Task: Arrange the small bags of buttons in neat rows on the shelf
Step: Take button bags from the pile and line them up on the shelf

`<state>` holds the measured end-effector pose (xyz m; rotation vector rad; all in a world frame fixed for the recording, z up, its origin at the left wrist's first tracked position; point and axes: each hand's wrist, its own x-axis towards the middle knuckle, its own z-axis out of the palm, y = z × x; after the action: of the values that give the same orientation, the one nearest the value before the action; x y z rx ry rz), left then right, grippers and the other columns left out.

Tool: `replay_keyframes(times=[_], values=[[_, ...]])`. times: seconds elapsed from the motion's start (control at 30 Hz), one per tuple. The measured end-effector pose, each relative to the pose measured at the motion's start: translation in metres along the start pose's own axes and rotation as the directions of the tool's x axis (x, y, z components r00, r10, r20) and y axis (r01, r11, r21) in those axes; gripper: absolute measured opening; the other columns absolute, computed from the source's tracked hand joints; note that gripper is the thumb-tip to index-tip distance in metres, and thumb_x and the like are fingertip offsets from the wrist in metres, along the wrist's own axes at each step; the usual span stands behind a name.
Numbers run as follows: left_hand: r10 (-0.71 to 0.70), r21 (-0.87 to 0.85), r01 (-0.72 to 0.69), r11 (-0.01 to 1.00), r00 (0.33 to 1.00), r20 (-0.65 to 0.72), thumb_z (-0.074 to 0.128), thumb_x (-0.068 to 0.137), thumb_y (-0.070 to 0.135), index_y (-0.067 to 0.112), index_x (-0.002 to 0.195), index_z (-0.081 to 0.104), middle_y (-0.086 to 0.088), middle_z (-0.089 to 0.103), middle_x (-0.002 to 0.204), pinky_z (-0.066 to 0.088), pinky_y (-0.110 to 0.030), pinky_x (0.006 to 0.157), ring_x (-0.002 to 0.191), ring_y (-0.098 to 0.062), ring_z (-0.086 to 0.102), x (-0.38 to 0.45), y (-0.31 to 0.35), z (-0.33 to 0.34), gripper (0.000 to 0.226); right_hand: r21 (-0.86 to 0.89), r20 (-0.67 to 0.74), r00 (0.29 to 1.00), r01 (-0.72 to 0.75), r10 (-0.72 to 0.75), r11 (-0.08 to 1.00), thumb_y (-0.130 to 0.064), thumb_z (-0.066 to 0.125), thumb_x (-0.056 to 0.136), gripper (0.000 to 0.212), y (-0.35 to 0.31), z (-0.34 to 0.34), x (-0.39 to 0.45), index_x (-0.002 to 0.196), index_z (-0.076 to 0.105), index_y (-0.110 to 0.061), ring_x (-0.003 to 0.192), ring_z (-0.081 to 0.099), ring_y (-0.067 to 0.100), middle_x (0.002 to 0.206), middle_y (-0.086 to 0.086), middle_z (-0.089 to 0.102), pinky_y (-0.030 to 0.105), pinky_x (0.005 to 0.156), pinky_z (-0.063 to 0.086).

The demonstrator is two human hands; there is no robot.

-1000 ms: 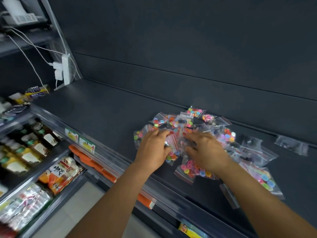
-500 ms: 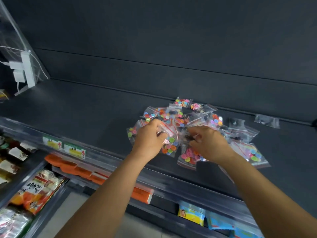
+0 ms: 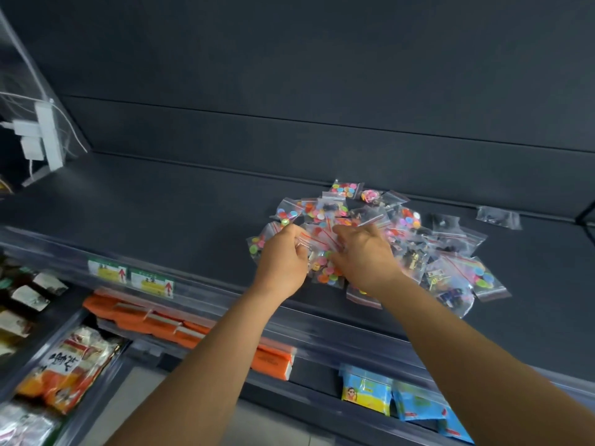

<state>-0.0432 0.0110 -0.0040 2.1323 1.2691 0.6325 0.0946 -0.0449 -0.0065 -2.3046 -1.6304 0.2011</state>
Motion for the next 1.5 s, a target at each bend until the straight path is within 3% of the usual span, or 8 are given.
replay_keyframes(times=[0.27,0.33,0.43,0.57,0.73,0.93,1.33,1.5], values=[[0.066,0.117,-0.063,0.991,0.997,-0.027,0.050,0.091,0.002,0.015,0.117,0.057,-0.002,0.064,0.104,0.049,-0.027,0.075,0.090,-0.016,0.059,-0.002,-0.011,-0.002,0.030,0.207,-0.131,0.991,-0.006,0.033,0.978,-0.013,0.054,0.089,0.016,-0.001,-0.001,0.009,0.092,0.070,-0.013,0.081,0.061,0.022,0.090,0.006,0.069,0.038,0.098,0.043],[0.124,0.231,-0.114,0.966,0.992,-0.029,0.052,0.090,0.004,0.018,0.124,0.056,0.000,0.058,0.121,0.041,-0.027,0.090,0.112,-0.019,0.049,-0.001,-0.011,-0.002,0.036,0.271,-0.128,0.990,-0.030,0.067,0.962,-0.012,0.051,0.092,0.014,0.000,-0.010,0.008,0.092,0.065,-0.012,0.066,0.057,0.020,0.084,0.007,0.067,0.033,0.074,0.052],[0.188,0.322,-0.181,0.929,0.982,0.011,0.052,0.094,0.024,0.019,0.132,0.052,0.002,0.055,0.130,0.030,-0.031,0.102,0.123,-0.022,0.036,0.000,-0.004,0.000,0.038,0.297,-0.139,0.989,0.000,0.043,0.955,-0.014,0.049,0.094,0.012,0.000,-0.017,0.005,0.092,0.060,-0.015,0.056,0.050,0.008,0.078,0.001,0.062,0.018,0.048,0.038],[0.158,0.149,-0.152,0.977,0.987,-0.032,0.060,0.090,0.027,0.016,0.074,0.050,0.002,0.050,0.072,0.033,-0.031,0.066,0.090,-0.023,0.048,0.001,0.008,0.004,0.023,0.373,-0.140,0.990,0.030,0.024,0.927,-0.015,0.054,0.093,0.010,-0.003,-0.015,-0.002,0.097,0.063,-0.013,0.069,0.055,0.011,0.082,-0.003,0.062,0.017,0.060,0.047],[0.066,0.072,-0.062,0.995,0.997,-0.045,0.056,0.092,0.021,0.017,0.064,0.038,0.001,0.047,0.061,0.029,-0.031,0.048,0.055,-0.017,0.041,0.001,-0.001,0.004,0.033,-0.050,0.067,0.998,-0.013,0.017,0.999,-0.039,0.055,0.090,0.038,0.002,-0.007,-0.018,0.124,0.055,-0.023,0.120,0.043,0.026,0.121,0.004,0.057,0.038,0.098,0.040],[0.056,0.082,-0.054,0.995,0.998,-0.018,0.054,0.092,0.017,0.018,0.061,0.032,0.003,0.040,0.058,0.028,-0.031,0.048,0.051,-0.013,0.034,-0.004,-0.008,-0.001,0.038,-0.301,0.139,0.985,-0.057,0.103,0.952,-0.055,0.044,0.089,0.054,-0.001,-0.006,-0.023,0.135,0.041,-0.029,0.129,0.029,0.031,0.139,0.006,0.038,0.045,0.107,0.026],[0.059,0.033,-0.058,0.998,0.998,-0.007,0.053,0.093,0.017,0.020,0.062,0.034,0.003,0.045,0.060,0.030,-0.027,0.047,0.051,-0.011,0.040,-0.012,-0.017,-0.005,0.037,-0.159,-0.019,0.990,-0.142,0.141,0.977,-0.043,0.056,0.088,0.031,-0.014,0.000,-0.035,0.115,0.059,-0.030,0.122,0.038,0.026,0.125,-0.001,0.056,0.039,0.101,0.028],[0.067,-0.028,-0.067,0.997,0.998,-0.021,0.054,0.092,0.015,0.020,0.061,0.034,0.004,0.044,0.058,0.028,-0.025,0.046,0.050,-0.009,0.037,-0.015,-0.016,-0.006,0.038,0.084,-0.144,0.973,-0.170,0.181,0.982,-0.036,0.058,0.088,0.021,-0.014,0.006,-0.040,0.104,0.062,-0.023,0.109,0.049,0.023,0.105,0.000,0.066,0.034,0.092,0.033]])
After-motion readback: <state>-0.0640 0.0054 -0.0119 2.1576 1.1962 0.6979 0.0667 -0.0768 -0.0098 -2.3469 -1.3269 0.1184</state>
